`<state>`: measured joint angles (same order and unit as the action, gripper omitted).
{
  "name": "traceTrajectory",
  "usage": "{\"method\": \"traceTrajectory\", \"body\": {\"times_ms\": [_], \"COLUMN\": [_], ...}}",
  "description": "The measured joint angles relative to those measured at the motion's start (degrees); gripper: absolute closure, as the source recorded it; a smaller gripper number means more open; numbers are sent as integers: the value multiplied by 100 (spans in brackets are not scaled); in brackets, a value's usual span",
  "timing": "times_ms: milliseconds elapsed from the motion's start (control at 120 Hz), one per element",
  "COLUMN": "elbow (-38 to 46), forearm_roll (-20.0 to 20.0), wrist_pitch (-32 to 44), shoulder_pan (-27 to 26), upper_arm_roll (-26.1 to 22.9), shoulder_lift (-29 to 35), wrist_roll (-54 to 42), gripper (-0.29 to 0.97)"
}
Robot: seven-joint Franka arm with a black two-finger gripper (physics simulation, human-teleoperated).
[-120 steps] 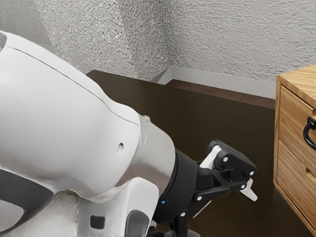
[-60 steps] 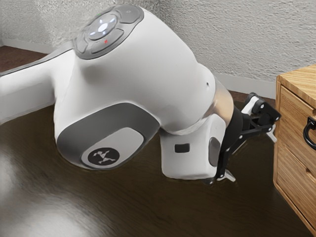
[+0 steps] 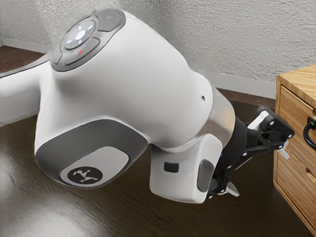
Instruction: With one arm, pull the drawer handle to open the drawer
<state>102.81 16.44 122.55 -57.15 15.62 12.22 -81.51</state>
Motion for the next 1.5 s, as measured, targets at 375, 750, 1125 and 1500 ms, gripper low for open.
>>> {"method": "traceTrajectory", "body": {"times_ms": [375, 750, 1125, 1500], "elbow": [-598, -1199, -1483, -1295], "forearm_roll": [-30, -177, -360, -1380], "wrist_pitch": [250, 443, 586, 585], "shoulder_pan": [263, 596, 706, 836], "upper_arm_roll": [147, 235, 187, 184], "shoulder_lift": [-896, -1623, -1945, -1776], "wrist_roll": [-163, -258, -309, -461], "gripper": [0, 0, 0, 0]}}
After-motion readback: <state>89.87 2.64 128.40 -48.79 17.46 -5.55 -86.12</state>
